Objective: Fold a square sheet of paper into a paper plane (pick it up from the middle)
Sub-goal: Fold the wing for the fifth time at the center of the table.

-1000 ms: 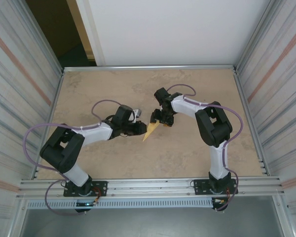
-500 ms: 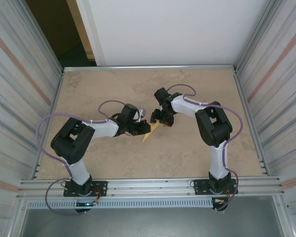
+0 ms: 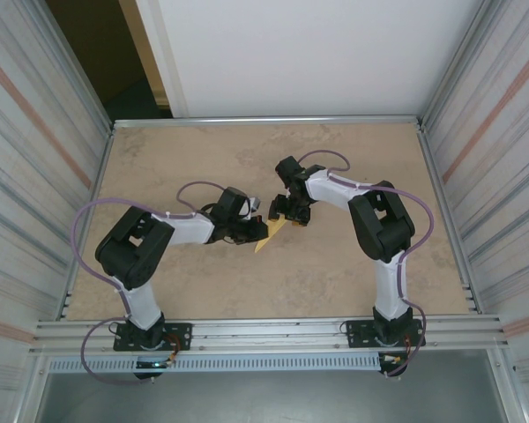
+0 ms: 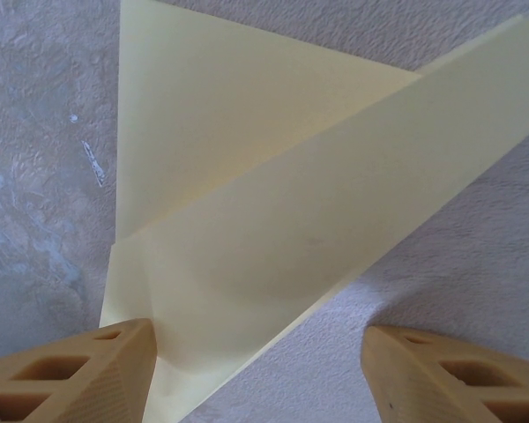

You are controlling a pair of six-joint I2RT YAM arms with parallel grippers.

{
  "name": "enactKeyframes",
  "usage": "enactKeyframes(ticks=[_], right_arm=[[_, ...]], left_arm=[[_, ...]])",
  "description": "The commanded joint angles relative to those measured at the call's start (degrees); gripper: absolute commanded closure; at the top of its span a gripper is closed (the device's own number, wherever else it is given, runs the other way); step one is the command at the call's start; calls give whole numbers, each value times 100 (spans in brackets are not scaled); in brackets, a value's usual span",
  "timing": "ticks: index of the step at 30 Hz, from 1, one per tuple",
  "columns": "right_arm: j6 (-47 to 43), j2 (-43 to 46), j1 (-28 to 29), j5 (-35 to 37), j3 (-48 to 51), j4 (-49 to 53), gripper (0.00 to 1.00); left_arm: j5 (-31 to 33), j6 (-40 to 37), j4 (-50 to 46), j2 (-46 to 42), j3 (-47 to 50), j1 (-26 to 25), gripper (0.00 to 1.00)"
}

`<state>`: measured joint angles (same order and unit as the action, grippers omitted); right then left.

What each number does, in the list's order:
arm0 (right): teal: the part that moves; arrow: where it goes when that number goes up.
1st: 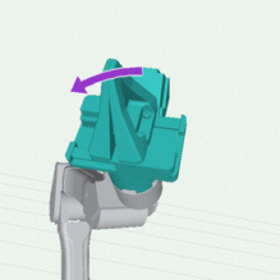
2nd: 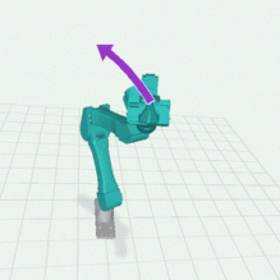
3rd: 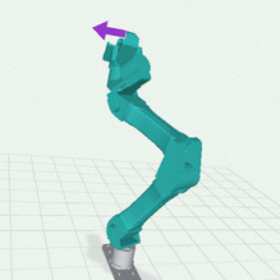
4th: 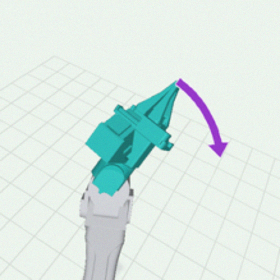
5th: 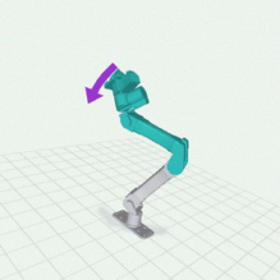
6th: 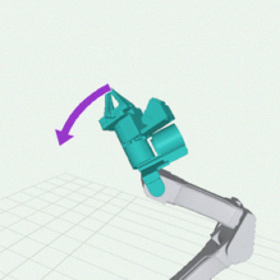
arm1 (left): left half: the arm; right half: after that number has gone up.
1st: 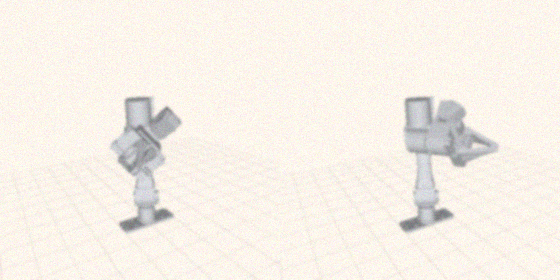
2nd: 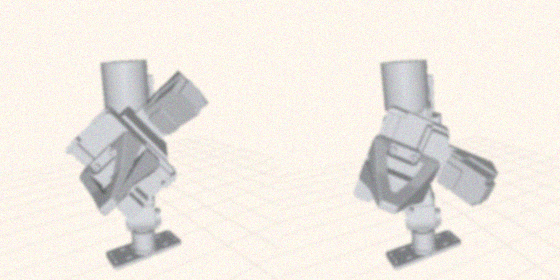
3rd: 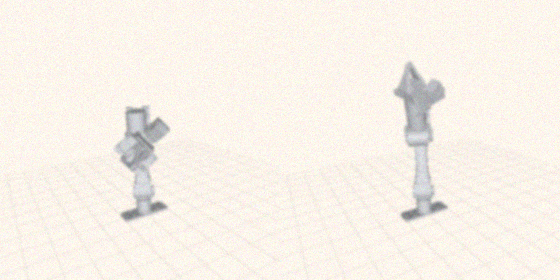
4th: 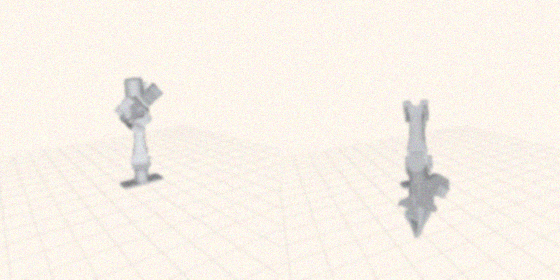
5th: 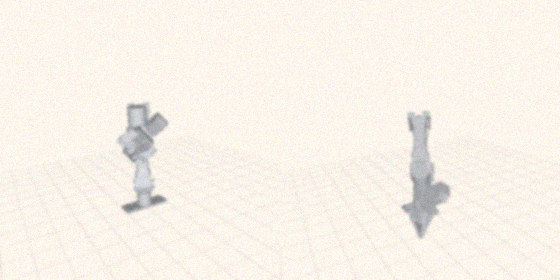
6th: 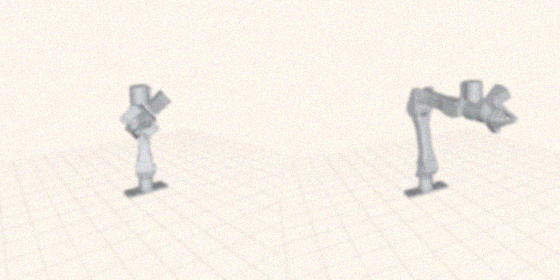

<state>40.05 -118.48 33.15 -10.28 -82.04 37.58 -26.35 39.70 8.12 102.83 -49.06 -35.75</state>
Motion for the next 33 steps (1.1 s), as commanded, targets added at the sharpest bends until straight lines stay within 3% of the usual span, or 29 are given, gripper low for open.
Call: enactKeyframes(ticks=[1, 21, 27, 33], right_arm=[[-33, -1094, 19, 288, 468, -326, 34], [-35, -956, 10, 183, 465, -299, 34], [-167, 118, -299, -237, 490, -357, 34], [-384, 1583, -731, -1055, 1237, -1220, 35]], left_arm=[[112, 70, -31, 66, 1, -29, 93], [210, 117, -107, 243, 142, -33, 94], [318, 73, -247, 250, 211, -37, 95], [367, 72, -301, 264, 233, -38, 95]])
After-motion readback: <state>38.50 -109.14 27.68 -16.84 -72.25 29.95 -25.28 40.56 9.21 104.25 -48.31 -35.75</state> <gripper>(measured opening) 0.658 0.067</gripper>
